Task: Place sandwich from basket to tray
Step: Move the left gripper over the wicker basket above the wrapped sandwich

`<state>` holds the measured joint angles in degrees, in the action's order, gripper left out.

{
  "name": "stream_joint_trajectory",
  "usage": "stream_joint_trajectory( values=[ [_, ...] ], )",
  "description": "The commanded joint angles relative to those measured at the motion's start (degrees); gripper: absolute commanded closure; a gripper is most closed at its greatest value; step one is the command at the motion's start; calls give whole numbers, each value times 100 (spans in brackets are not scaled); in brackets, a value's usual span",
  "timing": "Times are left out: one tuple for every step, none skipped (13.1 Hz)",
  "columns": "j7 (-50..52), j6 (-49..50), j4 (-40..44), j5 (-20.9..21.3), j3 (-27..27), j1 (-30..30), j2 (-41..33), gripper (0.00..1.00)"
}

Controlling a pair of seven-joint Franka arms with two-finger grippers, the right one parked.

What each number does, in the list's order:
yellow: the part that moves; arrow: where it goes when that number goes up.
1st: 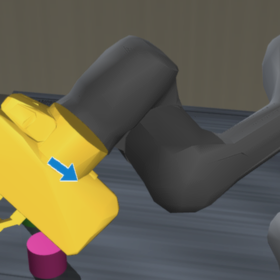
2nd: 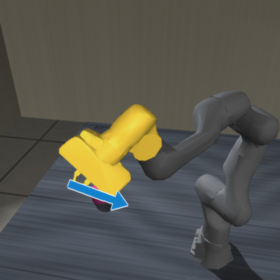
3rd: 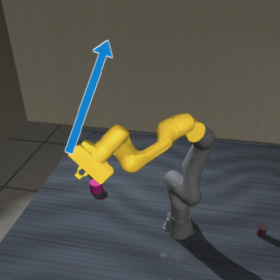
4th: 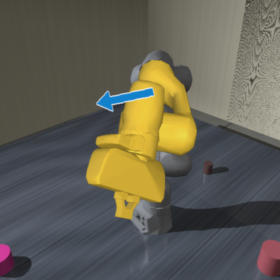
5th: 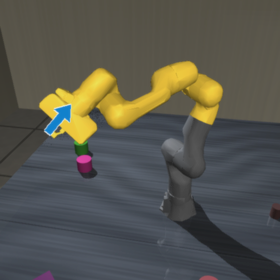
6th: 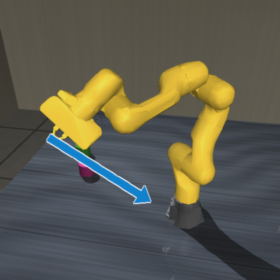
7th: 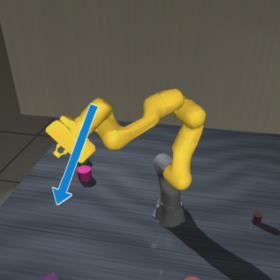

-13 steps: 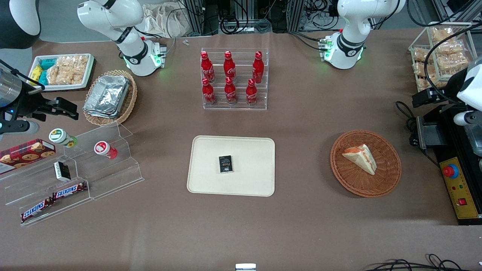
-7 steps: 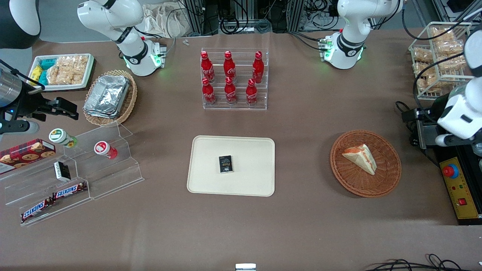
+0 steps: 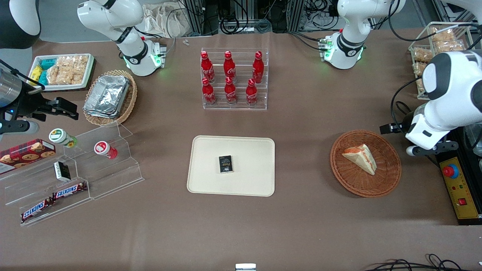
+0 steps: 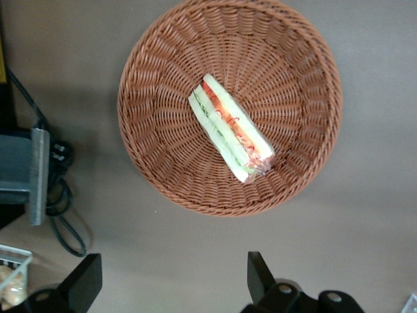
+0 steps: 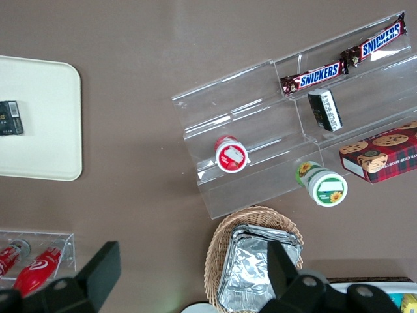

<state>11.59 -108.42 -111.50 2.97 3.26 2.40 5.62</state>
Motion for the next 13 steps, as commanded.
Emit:
stream_joint_trajectory(
  values=[
    [597, -800, -616, -42, 34, 24, -35, 0],
    [1034, -1021, -766, -103, 34, 24, -26, 0],
    [1509, -1075, -777, -173, 34, 24, 148, 0],
    [1800, -1197, -768, -174, 34, 24, 289, 0],
    [2108, -1390, -794, -226, 34, 24, 386, 0],
    [2459, -1549, -812, -226, 34, -11, 491, 0],
    [2793, -1742, -803, -244, 34, -11, 579, 0],
    [3092, -1874, -751, -244, 34, -11, 667, 0],
    [3287, -1971, -733, -244, 43, -29, 772, 0],
    [3445, -2137, -733, -244, 43, -29, 817, 0],
    [3656, -2226, -715, -244, 43, -38, 861, 0],
    [3754, -2244, -637, -235, 51, -46, 931, 0],
    [3850, -2253, -610, -235, 60, -55, 984, 0]
  ],
)
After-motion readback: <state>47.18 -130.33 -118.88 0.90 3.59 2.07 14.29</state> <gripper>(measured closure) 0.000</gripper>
